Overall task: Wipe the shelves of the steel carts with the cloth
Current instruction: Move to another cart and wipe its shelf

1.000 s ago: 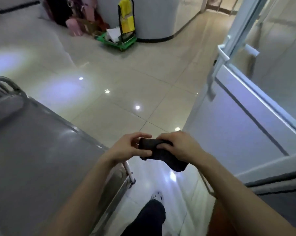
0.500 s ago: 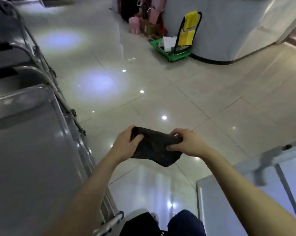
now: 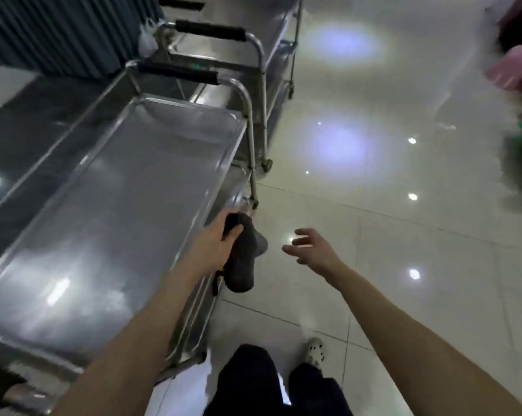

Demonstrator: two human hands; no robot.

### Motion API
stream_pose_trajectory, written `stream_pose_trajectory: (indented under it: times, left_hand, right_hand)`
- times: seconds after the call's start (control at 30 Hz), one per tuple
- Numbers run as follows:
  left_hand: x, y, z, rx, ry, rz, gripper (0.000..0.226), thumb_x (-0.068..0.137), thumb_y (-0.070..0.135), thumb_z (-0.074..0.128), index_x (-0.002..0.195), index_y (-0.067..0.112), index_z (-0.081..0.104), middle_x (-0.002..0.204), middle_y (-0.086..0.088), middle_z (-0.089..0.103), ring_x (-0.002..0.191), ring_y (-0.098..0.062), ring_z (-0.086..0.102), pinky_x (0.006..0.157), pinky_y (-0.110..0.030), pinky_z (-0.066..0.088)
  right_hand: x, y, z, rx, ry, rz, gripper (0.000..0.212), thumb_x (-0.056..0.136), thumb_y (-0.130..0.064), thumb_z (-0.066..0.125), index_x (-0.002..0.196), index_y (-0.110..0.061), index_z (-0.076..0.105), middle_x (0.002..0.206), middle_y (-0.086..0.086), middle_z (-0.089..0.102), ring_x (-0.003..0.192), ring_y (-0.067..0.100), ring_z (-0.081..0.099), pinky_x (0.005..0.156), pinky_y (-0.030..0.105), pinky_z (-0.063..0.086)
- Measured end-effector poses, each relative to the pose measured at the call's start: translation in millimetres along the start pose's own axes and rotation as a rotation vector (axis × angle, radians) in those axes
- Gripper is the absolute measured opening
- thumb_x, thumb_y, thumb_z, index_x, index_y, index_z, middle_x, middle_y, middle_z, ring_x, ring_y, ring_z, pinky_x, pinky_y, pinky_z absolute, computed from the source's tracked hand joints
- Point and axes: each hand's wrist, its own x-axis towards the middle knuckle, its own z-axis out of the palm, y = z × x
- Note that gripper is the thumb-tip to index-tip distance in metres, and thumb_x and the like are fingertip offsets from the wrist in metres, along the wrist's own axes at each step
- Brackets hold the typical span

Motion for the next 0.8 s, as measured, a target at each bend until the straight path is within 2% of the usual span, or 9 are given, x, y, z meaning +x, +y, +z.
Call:
stream_pose_trajectory:
  times: [0.1,0.23,0.3,0.4,0.53,0.57,0.63,0.7,0.8]
  left_hand:
    - [-7,0,-16,-0.121,0.130,-0.100,0.013,0.109,0.037,0.058,0.112,0.049,0.057,0.111,0.009,0.070,0.111,-0.022,0.068,0.096,-0.040,0.056]
    - [-14,1,-22,-0.259,0.239,-0.176,0.013,0.102,0.048,0.056,0.113,0.052,0.061,0.106,0.014,0.074,0.104,-0.008,0.071,0.098,-0.043,0.057]
    - [-11,0,-18,-0.294,0.248,-0.223,0.012,0.109,0.040,0.057,0.118,0.045,0.062,0.111,0.008,0.075,0.109,-0.015,0.071,0.104,-0.049,0.056]
    - [-3,-2,-9,-0.269,0.263,-0.253,0.013,0.112,0.026,0.057,0.125,0.028,0.061,0.116,-0.005,0.073,0.114,-0.029,0.070,0.106,-0.056,0.053]
    - [-5,5,7,-0.380,0.369,-0.303,0.011,0.110,0.024,0.059,0.116,0.033,0.063,0.110,0.000,0.073,0.102,-0.013,0.069,0.097,-0.047,0.055]
    - [-8,7,12,-0.434,0.394,-0.321,0.010,0.108,0.026,0.060,0.112,0.035,0.064,0.107,0.001,0.072,0.098,-0.009,0.068,0.093,-0.042,0.054]
    - [-16,11,24,-0.584,0.442,-0.359,0.006,0.105,0.031,0.062,0.110,0.033,0.066,0.106,0.001,0.073,0.098,-0.010,0.069,0.091,-0.038,0.054]
    - [-24,11,37,-0.703,0.529,-0.405,0.005,0.107,0.029,0.063,0.111,0.029,0.066,0.107,0.001,0.074,0.101,-0.012,0.070,0.091,-0.035,0.055]
    - [-42,4,68,-0.852,0.736,-0.481,0.010,0.110,0.025,0.061,0.107,0.031,0.068,0.103,0.007,0.076,0.095,-0.007,0.073,0.075,-0.021,0.057]
  right_hand:
    - [42,-25,21,0.019,-0.151,-0.002,0.067,0.091,-0.049,0.083,0.145,-0.022,0.056,0.137,0.004,0.067,0.123,0.022,0.065,0.108,0.048,0.055]
    - [74,-45,45,-0.020,-0.275,-0.048,0.063,0.099,-0.067,0.061,0.145,-0.024,0.058,0.145,-0.005,0.060,0.137,0.020,0.053,0.108,0.038,0.038]
    - [87,-46,49,-0.044,-0.329,-0.031,0.070,0.102,-0.068,0.053,0.155,-0.022,0.053,0.160,0.002,0.052,0.149,0.023,0.044,0.116,0.039,0.031]
    - [96,-47,54,-0.059,-0.451,0.032,0.085,0.097,-0.078,0.050,0.162,-0.024,0.045,0.165,0.003,0.048,0.157,0.022,0.036,0.126,0.048,0.021]
    - [106,-49,52,-0.054,-0.582,0.128,0.078,0.082,-0.090,0.056,0.135,-0.034,0.062,0.150,-0.010,0.058,0.145,0.012,0.043,0.130,0.057,0.011]
    - [112,-48,52,-0.030,-0.613,0.165,0.080,0.081,-0.090,0.056,0.139,-0.035,0.061,0.151,-0.013,0.058,0.146,0.012,0.042,0.131,0.058,0.009]
    - [125,-43,51,-0.013,-0.699,0.231,0.092,0.083,-0.089,0.053,0.155,-0.031,0.055,0.160,-0.012,0.052,0.151,0.015,0.043,0.130,0.054,0.015]
    - [136,-38,54,0.027,-0.858,0.292,0.084,0.089,-0.084,0.054,0.152,-0.028,0.061,0.154,-0.003,0.062,0.143,0.020,0.057,0.126,0.047,0.031]
    - [146,-24,65,0.007,-1.004,0.370,0.072,0.095,-0.073,0.060,0.145,-0.021,0.068,0.145,0.006,0.069,0.136,0.027,0.064,0.115,0.043,0.046]
